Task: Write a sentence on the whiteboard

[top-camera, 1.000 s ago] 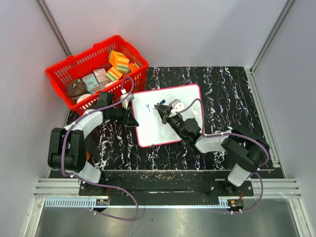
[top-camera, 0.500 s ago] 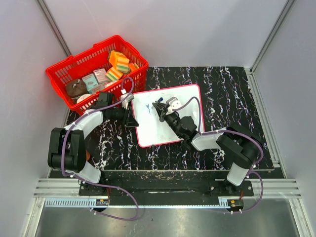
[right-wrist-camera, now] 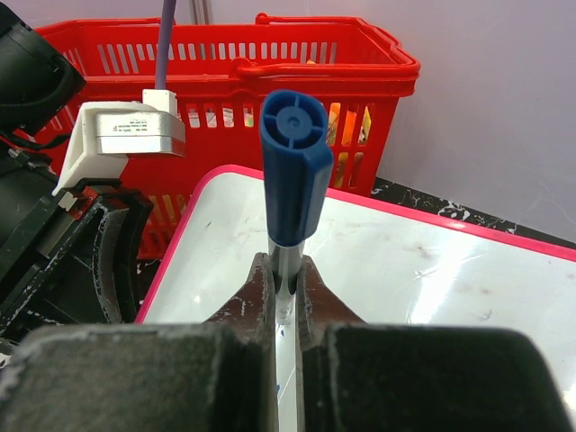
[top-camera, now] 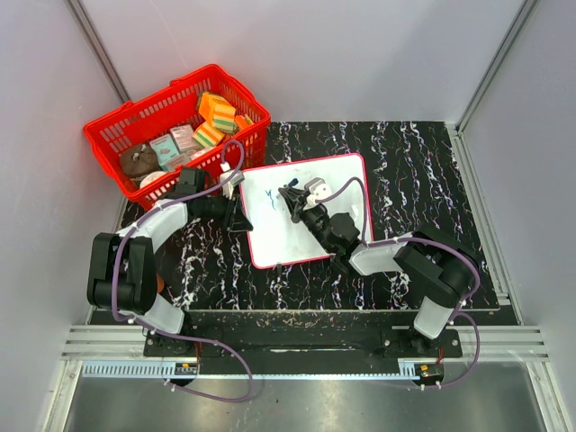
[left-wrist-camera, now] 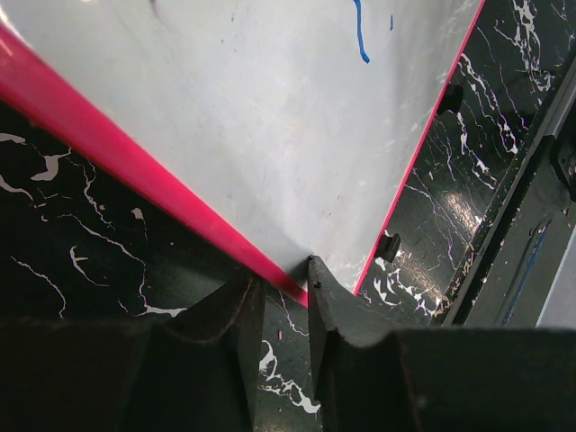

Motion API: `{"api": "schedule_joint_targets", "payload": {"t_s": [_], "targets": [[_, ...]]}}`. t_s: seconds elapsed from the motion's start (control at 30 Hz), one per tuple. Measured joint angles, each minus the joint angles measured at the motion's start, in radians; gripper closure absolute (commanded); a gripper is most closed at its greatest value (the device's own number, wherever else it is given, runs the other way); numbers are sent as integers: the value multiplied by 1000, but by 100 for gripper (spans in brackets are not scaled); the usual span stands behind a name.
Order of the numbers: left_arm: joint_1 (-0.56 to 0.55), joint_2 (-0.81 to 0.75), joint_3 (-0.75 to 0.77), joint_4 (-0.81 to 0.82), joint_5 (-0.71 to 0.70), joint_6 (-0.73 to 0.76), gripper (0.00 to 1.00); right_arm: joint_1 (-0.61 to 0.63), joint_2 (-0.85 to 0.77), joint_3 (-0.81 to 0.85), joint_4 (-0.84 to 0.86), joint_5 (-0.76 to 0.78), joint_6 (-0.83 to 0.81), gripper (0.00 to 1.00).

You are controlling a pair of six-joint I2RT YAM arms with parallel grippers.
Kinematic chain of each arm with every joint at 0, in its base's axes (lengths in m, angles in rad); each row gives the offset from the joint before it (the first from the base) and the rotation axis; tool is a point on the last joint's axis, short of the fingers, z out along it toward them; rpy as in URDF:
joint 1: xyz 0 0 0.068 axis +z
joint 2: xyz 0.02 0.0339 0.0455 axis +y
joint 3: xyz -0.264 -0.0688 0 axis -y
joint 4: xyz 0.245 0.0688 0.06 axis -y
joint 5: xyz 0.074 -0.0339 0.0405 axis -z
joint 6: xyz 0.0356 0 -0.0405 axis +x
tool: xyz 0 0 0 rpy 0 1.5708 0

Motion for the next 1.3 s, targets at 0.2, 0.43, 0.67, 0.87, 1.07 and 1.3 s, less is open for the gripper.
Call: {"api": "schedule_joint_targets", "payload": {"t_s": [0.2,0.43,0.67,0.87,1.07,1.3], "targets": [[0,0,0,0,0,0,100,0,0,-1,0,-3,7,100],[0,0,0,0,-1,0,100,0,0,-20,14,-10,19,100],[0,0,0,0,-2,0,100,0,0,-41,33,-13,34,100],[0,0,0,0,-2,0,100,1,-3,-53,40,-8,34,100],[0,0,0,0,-2,0,100,2,-4,-55,41,20,34,100],[0,0,0,0,-2,1,100,3,-3,-33,36,53,22,100]]}}
